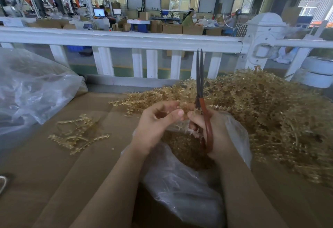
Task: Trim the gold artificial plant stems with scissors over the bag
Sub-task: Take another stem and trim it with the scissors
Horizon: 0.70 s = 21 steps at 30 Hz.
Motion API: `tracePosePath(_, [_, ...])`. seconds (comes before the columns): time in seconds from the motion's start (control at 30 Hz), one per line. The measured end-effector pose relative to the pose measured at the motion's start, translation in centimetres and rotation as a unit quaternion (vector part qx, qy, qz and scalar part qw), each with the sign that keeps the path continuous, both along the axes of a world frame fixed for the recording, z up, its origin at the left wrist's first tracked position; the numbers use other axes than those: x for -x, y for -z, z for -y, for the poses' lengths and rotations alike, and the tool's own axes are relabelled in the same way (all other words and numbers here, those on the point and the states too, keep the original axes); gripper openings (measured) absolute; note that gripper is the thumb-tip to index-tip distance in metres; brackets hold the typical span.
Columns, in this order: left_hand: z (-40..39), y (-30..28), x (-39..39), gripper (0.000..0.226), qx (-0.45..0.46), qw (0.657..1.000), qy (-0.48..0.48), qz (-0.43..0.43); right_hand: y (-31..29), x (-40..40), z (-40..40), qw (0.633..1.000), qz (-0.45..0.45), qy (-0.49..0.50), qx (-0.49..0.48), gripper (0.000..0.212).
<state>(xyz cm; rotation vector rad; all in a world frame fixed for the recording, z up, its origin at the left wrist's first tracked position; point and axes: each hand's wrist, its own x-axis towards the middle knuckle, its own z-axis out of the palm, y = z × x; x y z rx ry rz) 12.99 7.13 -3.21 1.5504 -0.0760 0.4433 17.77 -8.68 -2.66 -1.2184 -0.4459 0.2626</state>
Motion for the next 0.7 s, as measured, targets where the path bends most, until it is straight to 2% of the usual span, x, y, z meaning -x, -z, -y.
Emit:
tracePosePath(0.03, [0.1,0.0,0.0,0.029,0.005,1.000,0.012,0.017,0.0,0.0,-0.1,1.000,0.000,-0.005,0.001,0.012])
tracePosePath(0.1, [0.1,0.1,-0.1,0.012,0.030,0.998,0.009,0.047,-0.1,0.1,-0.2,1.000,-0.007,-0.014,-0.004,0.028])
tracePosePath(0.17, [-0.2,0.2,-0.2,0.006,0.077,0.995,-0.004,0.058,-0.3,0.1,-0.3,1.000,-0.024,-0.006,-0.015,0.031])
tracePosePath(0.27, [-0.8,0.4,-0.4,0.006,0.131,0.989,-0.026,0.067,-0.4,0.1,-0.3,0.999,-0.028,0.026,-0.035,0.034])
tracePosePath(0.37, [-1.3,0.5,-0.5,0.011,0.138,0.984,-0.073,0.082,-0.4,-0.2,0.2,0.996,-0.017,0.067,-0.059,0.028])
tracePosePath(0.47, [-1.6,0.5,-0.5,0.016,0.136,0.981,-0.107,0.087,-0.5,-0.2,0.8,0.996,-0.007,0.061,-0.070,0.021])
tracePosePath(0.6, [-1.5,0.4,-0.4,0.017,0.133,0.980,-0.125,0.084,-0.5,0.2,0.6,0.998,0.013,0.060,-0.014,0.030])
tracePosePath(0.7, [-1.2,0.3,-0.3,0.013,0.143,0.979,-0.114,0.086,-0.4,0.3,0.1,0.998,0.041,0.048,0.025,0.018])
